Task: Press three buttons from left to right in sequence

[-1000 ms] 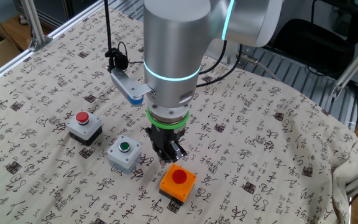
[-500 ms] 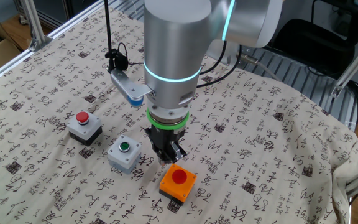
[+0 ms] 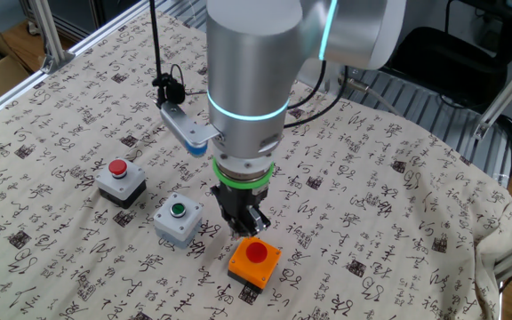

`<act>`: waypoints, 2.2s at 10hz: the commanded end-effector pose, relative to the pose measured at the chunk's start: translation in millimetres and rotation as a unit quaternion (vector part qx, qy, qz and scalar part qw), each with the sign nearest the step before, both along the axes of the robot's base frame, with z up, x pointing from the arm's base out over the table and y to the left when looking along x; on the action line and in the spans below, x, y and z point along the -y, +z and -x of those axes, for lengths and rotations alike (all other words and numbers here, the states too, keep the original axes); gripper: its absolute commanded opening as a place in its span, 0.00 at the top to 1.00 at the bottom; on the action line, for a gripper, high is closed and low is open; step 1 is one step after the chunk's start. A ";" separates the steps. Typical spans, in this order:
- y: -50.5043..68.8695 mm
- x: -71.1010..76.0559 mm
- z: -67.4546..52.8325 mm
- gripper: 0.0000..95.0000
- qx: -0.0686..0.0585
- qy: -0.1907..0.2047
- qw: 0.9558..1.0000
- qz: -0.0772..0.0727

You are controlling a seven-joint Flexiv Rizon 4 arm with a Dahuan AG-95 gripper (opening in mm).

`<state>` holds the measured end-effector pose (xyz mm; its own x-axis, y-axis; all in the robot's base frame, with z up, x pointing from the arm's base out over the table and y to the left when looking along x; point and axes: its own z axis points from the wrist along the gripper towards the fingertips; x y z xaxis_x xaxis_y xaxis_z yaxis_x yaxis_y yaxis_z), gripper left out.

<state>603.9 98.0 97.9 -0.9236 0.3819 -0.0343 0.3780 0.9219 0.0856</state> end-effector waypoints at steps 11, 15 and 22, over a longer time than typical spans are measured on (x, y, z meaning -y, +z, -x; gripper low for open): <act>-1.4 -33.6 -0.7 1.00 -0.004 -0.025 1.000 0.003; -5.8 -40.1 -2.7 1.00 -0.003 -0.027 1.000 0.004; -12.2 -42.7 -8.7 1.00 -0.002 -0.032 0.999 0.006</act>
